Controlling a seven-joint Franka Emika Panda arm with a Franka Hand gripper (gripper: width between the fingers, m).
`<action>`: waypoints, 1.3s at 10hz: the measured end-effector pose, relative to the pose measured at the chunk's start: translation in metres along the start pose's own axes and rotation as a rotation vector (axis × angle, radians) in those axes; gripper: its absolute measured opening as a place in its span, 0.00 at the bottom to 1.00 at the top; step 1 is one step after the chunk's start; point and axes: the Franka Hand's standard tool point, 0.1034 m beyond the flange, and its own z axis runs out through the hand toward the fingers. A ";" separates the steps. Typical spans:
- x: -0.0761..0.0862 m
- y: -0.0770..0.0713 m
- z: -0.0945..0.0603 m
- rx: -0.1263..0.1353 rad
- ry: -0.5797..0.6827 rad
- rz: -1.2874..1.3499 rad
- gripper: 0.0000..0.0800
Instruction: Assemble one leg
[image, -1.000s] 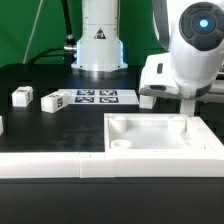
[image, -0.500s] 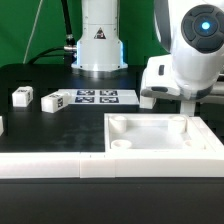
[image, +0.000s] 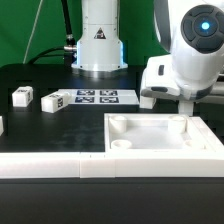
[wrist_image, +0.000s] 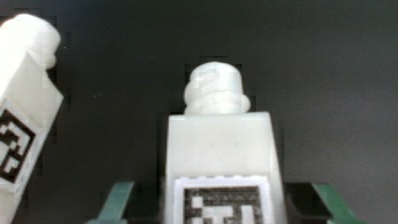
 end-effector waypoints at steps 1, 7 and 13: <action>0.000 0.000 0.000 0.000 0.000 0.000 0.36; -0.034 0.012 -0.053 0.011 -0.001 -0.017 0.36; -0.033 0.004 -0.075 0.043 0.224 -0.031 0.36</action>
Offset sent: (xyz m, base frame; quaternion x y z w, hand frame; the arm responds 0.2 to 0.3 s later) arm 0.0000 0.0000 0.0000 0.0000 0.0000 0.0000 1.0000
